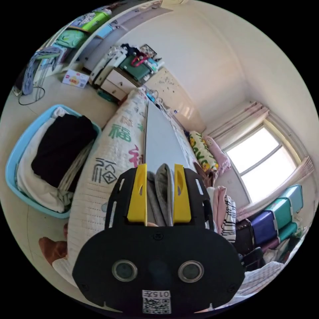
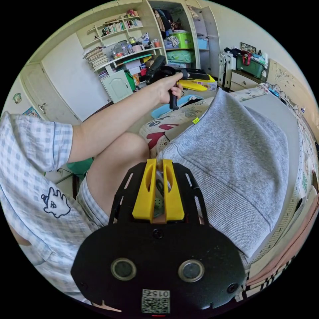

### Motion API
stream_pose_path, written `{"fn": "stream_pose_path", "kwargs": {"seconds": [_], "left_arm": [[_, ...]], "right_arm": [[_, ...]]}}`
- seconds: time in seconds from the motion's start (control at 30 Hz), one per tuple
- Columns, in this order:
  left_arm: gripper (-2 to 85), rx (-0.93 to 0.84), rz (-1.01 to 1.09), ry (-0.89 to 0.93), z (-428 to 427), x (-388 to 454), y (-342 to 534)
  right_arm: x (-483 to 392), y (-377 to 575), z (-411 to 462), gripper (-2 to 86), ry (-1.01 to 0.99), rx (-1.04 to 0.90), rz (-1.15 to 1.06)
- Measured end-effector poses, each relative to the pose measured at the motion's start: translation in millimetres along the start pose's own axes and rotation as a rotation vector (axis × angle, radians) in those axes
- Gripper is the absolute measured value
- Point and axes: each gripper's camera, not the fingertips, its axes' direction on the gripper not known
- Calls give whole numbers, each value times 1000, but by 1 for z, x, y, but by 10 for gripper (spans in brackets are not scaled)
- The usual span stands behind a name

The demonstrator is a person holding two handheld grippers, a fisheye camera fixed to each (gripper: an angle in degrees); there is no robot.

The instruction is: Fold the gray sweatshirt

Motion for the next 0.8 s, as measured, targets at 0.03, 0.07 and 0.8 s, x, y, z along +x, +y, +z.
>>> {"fn": "stream_pose_path", "kwargs": {"seconds": [0.03, 0.07, 0.8], "left_arm": [[127, -111, 21, 34, 25, 5, -6], [121, -208, 64, 31, 49, 13, -10], [107, -151, 59, -106, 7, 17, -57]], "right_arm": [[1, -8, 3, 43, -9, -14, -3], [2, -16, 7, 43, -19, -37, -9], [101, -43, 38, 78, -255, -172, 89]]}}
